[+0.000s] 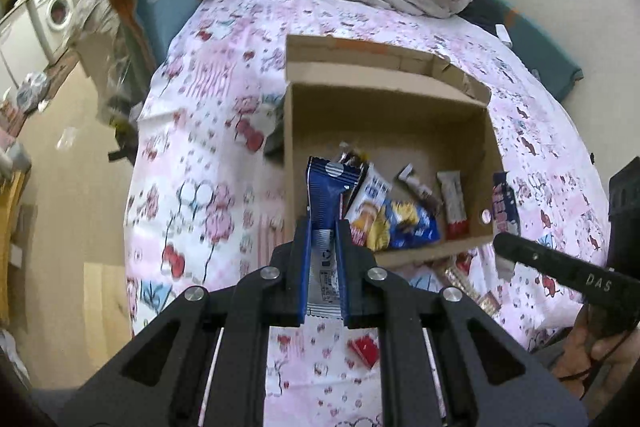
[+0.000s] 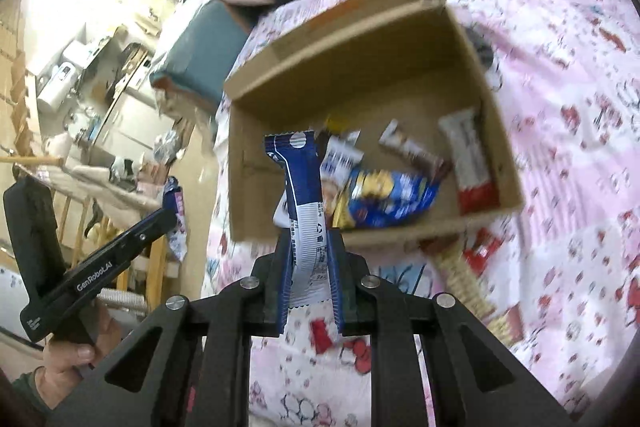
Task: Organize snacks
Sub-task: 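Lower the blue-and-white bar into the box and open the left gripper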
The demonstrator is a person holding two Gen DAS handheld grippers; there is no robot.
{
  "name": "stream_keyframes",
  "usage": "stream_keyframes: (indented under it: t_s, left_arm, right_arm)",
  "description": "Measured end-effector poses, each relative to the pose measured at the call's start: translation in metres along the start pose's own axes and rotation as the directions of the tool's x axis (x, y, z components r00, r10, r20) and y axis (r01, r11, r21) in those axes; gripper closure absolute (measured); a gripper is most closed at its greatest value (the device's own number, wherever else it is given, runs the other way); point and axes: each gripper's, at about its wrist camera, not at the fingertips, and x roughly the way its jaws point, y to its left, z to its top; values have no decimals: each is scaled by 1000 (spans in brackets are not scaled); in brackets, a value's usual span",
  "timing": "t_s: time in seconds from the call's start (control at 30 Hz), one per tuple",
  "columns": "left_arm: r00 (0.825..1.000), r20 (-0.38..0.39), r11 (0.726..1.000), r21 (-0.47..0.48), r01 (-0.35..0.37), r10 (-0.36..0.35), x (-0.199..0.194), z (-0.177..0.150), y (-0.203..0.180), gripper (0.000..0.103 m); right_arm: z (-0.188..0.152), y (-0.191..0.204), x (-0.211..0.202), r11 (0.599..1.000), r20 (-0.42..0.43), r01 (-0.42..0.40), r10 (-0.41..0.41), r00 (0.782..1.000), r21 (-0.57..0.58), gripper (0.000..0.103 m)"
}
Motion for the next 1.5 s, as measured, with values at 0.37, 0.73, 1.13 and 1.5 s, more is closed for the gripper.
stream_keyframes:
  t_s: [0.37, 0.73, 1.13, 1.5]
  left_arm:
    - [996, 41, 997, 28, 72, -73, 54, 12, -18, 94]
    - [997, -17, 996, 31, 80, -79, 81, 8, -21, 94]
    - [995, -44, 996, 8, 91, -91, 90, 4, -15, 93]
    - [994, -67, 996, 31, 83, -81, 93, 0, -21, 70]
  right_arm:
    - [24, -55, 17, 989, 34, 44, -50, 998, 141, 85]
    - [28, -63, 38, 983, -32, 102, -98, 995, 150, 85]
    - [28, -68, 50, 978, -75, 123, -112, 991, 171, 85]
    - [32, -60, 50, 983, -48, 64, -56, 997, 173, 78]
